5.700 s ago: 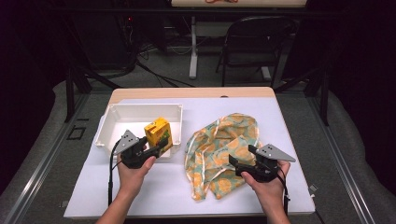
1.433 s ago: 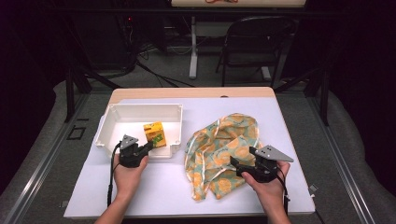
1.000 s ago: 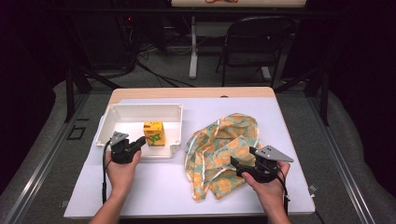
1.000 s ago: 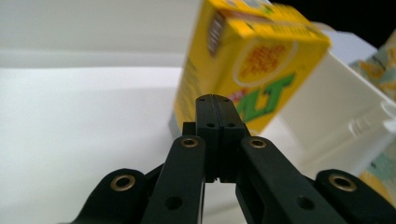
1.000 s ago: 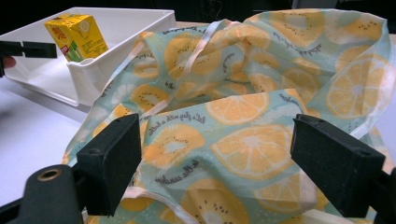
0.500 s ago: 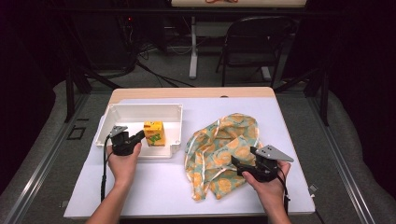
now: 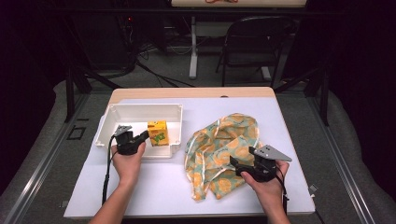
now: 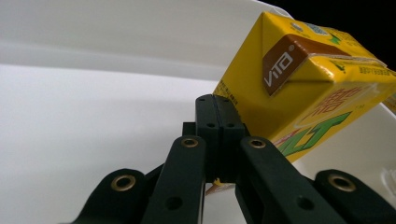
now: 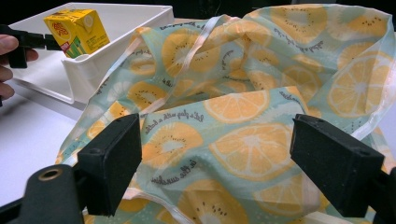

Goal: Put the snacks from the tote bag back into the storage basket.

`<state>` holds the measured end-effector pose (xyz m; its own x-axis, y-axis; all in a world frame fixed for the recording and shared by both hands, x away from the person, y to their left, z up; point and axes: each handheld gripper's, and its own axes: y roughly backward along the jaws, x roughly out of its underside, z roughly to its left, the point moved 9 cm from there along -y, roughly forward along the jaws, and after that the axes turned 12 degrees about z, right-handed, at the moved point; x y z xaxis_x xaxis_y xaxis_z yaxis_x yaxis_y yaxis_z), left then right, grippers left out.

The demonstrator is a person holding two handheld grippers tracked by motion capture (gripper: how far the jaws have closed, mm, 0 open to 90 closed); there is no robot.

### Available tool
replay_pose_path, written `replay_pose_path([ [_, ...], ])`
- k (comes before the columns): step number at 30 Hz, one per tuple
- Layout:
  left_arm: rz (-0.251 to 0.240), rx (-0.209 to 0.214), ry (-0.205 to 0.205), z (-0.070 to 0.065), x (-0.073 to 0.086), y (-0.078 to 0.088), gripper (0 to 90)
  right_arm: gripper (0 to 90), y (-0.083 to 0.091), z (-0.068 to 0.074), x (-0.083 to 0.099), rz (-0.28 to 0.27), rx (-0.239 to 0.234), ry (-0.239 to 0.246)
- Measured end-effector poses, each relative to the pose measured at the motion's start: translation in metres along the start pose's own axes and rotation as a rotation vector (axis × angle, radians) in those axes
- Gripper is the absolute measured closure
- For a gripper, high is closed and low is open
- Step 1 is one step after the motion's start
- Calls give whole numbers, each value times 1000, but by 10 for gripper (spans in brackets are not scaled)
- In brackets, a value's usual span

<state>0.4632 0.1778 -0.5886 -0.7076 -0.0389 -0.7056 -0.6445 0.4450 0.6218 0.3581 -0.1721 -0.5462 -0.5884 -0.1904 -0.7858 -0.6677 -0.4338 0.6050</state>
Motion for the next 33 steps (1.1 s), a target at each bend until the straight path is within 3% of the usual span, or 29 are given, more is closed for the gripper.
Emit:
replay_pose_path([
  [5, 15, -7, -19, -5, -5, -3, 900, 160, 0, 0, 0, -1, -1, -3],
  [20, 22, 12, -4, -20, -5, -14, 900, 160, 1, -1, 0, -3, 0, -3],
  [33, 27, 11, -25, -34, -11, -22, 900, 160, 0, 1, 0, -1, -1, 1],
])
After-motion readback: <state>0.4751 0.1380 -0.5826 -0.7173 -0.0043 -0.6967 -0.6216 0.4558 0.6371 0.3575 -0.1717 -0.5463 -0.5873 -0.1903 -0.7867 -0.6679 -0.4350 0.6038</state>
